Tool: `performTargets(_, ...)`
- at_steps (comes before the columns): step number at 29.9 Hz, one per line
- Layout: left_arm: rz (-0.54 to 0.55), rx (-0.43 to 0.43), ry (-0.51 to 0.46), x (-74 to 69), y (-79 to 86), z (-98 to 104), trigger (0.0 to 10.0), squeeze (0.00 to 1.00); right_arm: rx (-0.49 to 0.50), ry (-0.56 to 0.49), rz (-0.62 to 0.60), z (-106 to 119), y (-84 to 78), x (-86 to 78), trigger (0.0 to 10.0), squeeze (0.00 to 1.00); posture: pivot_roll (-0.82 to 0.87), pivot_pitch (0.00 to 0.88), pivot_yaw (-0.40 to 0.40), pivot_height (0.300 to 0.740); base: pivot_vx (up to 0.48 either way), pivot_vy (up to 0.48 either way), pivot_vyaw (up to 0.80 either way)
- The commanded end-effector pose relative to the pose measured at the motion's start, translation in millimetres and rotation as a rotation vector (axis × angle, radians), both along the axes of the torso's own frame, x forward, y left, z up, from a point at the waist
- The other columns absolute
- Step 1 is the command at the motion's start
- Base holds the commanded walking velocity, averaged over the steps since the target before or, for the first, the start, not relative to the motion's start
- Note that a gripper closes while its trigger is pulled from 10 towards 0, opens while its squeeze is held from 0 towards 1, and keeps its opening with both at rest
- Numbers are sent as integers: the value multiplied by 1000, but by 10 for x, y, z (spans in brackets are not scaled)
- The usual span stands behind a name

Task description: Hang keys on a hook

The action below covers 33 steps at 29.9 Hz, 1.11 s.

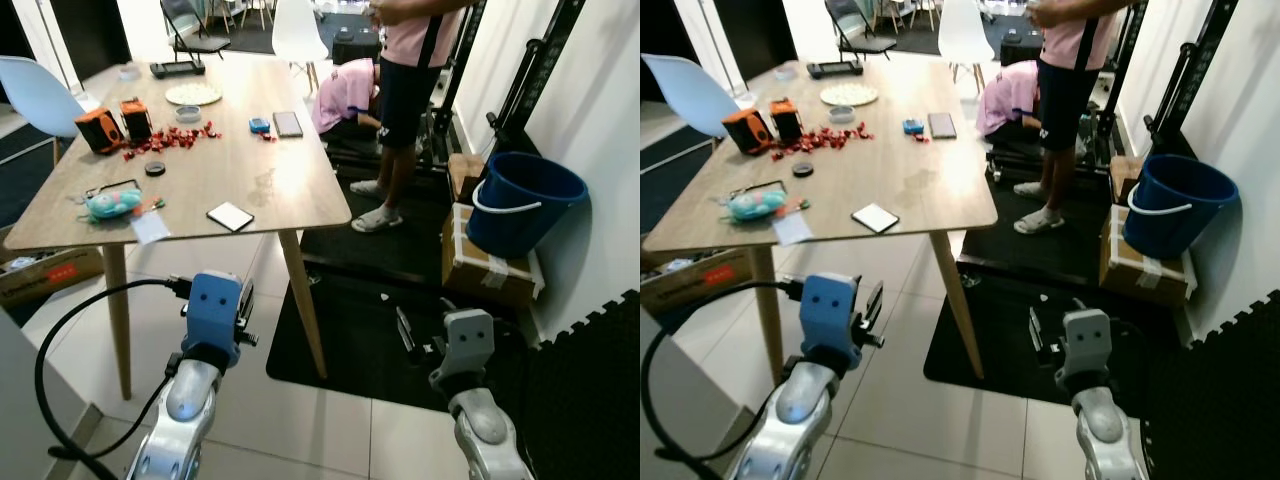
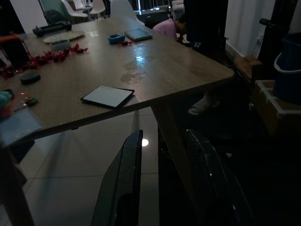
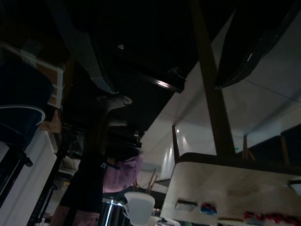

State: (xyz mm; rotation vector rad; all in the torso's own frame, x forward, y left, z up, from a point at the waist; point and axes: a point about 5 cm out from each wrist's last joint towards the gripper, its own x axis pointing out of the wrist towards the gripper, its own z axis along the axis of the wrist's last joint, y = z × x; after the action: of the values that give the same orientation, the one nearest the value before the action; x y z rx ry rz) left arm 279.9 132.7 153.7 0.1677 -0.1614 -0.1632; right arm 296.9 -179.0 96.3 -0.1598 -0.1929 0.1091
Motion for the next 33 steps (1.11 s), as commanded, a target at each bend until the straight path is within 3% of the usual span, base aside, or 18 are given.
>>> performTargets(1, 21, -3, 15, -24, 21, -26, 10000, 0, -11, 9, 19, -2, 44, -10, 10000, 0, 124, 117, -22, 740, 439, 0, 0)
performTargets(9, 27, -6, 21, -9, 27, -26, 10000, 0, -33, 9, 0, 14, 28, 3, 10000, 0, 120, 110, -21, 740, 448, 0, 0)
performTargets(22, 41, -10, 27, -3, 50, -5, 10000, 0, -43, 14, -16, 43, 29, 29, 10000, 0, 127, 112, -20, 740, 439, 0, 609)
performTargets(33, -15, -14, 44, -26, 20, 32, 10000, 0, -28, 15, 5, 41, 69, 14, 10000, 0, 129, 117, -18, 740, 56, 0, 0)
